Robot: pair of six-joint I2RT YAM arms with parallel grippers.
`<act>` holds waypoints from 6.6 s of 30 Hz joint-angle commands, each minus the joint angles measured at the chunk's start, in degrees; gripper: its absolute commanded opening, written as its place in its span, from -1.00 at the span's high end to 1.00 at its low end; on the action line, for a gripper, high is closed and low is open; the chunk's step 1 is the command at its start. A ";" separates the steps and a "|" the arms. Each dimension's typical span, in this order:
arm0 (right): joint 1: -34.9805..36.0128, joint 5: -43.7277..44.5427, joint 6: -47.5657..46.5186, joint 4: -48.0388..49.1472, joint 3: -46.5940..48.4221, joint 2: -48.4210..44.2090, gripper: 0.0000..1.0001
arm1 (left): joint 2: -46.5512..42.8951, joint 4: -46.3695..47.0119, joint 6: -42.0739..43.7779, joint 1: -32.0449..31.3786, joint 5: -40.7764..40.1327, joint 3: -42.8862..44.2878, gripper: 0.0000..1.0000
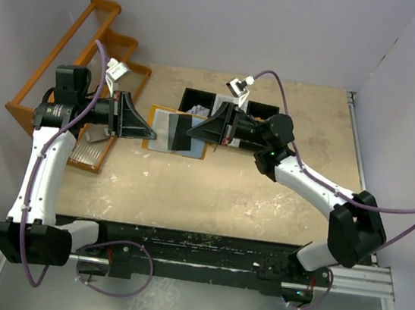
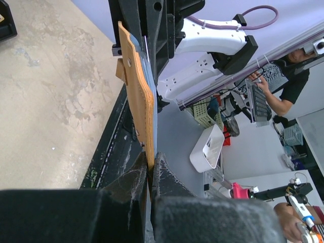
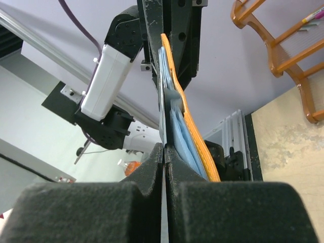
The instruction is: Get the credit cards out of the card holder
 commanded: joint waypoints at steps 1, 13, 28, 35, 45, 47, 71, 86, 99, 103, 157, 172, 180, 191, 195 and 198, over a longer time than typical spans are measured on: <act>-1.81 -1.46 0.11 2.55 -0.89 -3.81 1.00 | -1.03 2.25 -0.45 0.05 3.77 1.88 0.99; -17.03 6.46 -16.58 -33.34 -5.49 -14.31 1.00 | 1.59 -5.31 8.95 0.06 -15.94 4.56 0.98; -16.80 42.56 -40.47 -66.99 23.29 15.99 1.00 | 0.96 -10.81 16.44 0.05 -19.38 6.30 0.99; -14.40 44.21 -41.76 -69.62 33.12 27.87 1.00 | 1.22 -11.29 16.36 0.05 -15.73 6.29 0.99; -12.49 46.32 -41.64 -73.39 37.93 32.58 0.97 | 0.56 -11.87 16.32 0.05 -11.16 6.47 0.99; -11.80 48.51 -42.62 -75.75 39.04 31.77 0.73 | 0.65 -11.97 16.31 0.05 -11.13 6.39 0.99; 4.96 33.51 -50.29 -59.58 28.42 -6.10 -0.99 | 0.11 -9.11 14.58 0.05 -4.40 5.99 0.99; 14.59 41.09 -65.65 -63.32 29.54 -3.51 -0.97 | -0.31 -10.53 15.03 0.06 -0.76 6.45 1.00; 13.84 39.12 -64.37 -64.53 26.57 -4.04 -0.77 | -1.47 -7.32 11.46 0.05 4.73 6.38 1.00; 12.40 37.60 -61.44 -63.53 25.53 -3.49 -0.64 | -1.93 -6.63 10.38 0.05 6.12 6.13 1.00; 9.24 12.31 -32.38 -36.28 16.89 -2.65 0.27 | -1.61 -0.89 7.74 0.10 -6.55 -0.67 0.53; 4.79 6.68 -30.68 -36.56 12.21 -5.78 1.00 | -1.35 -8.99 13.69 0.08 2.36 3.00 0.26; 3.96 4.29 -30.22 -34.34 11.27 -6.60 1.00 | -1.23 -5.96 10.27 0.11 -1.12 2.53 0.58; 3.96 1.91 -30.00 -33.86 11.34 -5.85 0.92 | -1.10 -1.89 6.27 0.09 -4.29 0.31 0.73; 3.85 -2.77 -27.31 -29.94 12.38 -5.86 0.12 | -0.87 -1.75 5.30 0.06 -1.86 0.38 0.96; 2.16 -0.85 -31.06 -36.19 14.11 -7.63 -0.33 | -0.75 -1.69 4.94 0.11 -0.47 0.80 1.00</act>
